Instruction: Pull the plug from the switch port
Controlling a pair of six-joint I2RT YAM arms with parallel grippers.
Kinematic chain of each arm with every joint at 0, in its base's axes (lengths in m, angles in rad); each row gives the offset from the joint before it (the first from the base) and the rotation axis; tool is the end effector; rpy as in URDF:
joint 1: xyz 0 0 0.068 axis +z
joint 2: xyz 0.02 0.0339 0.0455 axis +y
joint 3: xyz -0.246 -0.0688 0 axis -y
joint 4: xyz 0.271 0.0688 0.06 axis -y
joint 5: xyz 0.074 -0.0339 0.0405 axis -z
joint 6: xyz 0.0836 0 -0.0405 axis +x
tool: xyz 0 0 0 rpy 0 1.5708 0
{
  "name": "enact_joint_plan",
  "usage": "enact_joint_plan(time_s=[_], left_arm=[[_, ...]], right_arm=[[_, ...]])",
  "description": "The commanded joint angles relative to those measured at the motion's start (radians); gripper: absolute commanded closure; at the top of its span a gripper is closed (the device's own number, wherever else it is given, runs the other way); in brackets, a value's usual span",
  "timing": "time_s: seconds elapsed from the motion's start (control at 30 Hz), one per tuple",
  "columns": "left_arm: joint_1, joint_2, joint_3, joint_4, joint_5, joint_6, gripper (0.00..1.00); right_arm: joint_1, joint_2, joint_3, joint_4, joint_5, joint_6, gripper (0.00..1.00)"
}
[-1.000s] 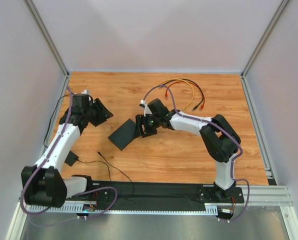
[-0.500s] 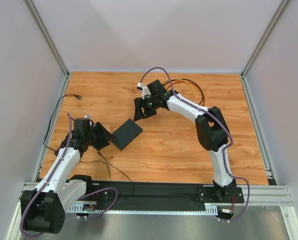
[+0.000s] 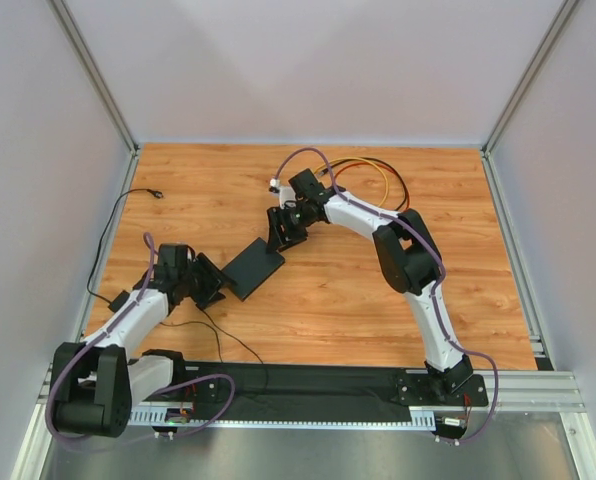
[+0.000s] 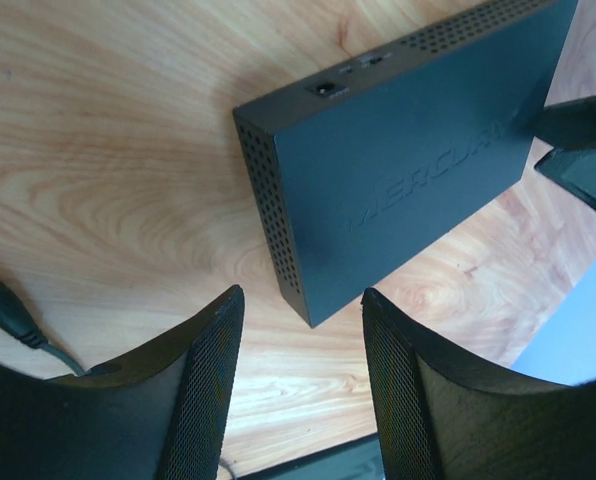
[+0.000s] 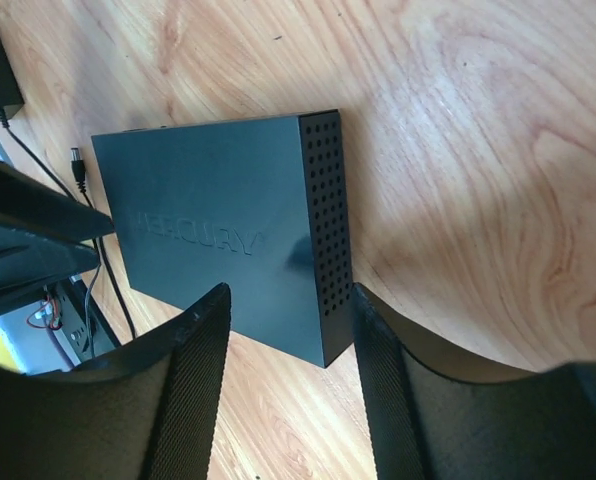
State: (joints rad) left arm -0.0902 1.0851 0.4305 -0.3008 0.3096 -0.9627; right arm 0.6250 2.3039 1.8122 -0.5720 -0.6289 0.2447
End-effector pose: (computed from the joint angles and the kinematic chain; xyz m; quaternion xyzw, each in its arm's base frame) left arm 0.2421 -0.0475 0.0882 -0.3556 0.8732 -0.2774 0.1849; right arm 0.3934 0.3445 0.0975 -0.2502 0.8893 0.3720 0.0902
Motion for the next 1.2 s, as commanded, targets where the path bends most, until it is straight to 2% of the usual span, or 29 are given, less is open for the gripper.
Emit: enact_joint_plan(time_s=[0.0,0.1,0.27,0.43,0.7,0.93,1.17], left_arm=[[0.0,0.033,-0.001,0.089,-0.026,-0.027,0.41],[0.003,0.104,0.026,0.12,-0.017,-0.012,0.43],[0.004,0.231,0.125,0.072,-0.024,0.08,0.45],[0.004,0.274,0.168,0.083,-0.037,0.107,0.48],[-0.008,0.438,0.272,0.117,0.048,0.13,0.56],[-0.118,0.568,0.355,0.157,0.077,0.091,0.58],[-0.189,0.616,0.425,0.17,0.075,0.071,0.58]], right_arm=[[-0.001,-0.004,-0.02,0.055,-0.038,0.027,0.48],[0.001,-0.004,-0.039,0.076,-0.041,0.041,0.49],[-0.001,0.0,-0.057,0.089,-0.029,0.05,0.53],[0.001,-0.014,-0.097,0.113,-0.015,0.097,0.58],[0.001,-0.098,-0.295,0.27,0.032,0.232,0.6],[0.005,-0.233,-0.479,0.368,0.136,0.337,0.61],[0.004,-0.369,-0.639,0.391,0.257,0.389,0.6]])
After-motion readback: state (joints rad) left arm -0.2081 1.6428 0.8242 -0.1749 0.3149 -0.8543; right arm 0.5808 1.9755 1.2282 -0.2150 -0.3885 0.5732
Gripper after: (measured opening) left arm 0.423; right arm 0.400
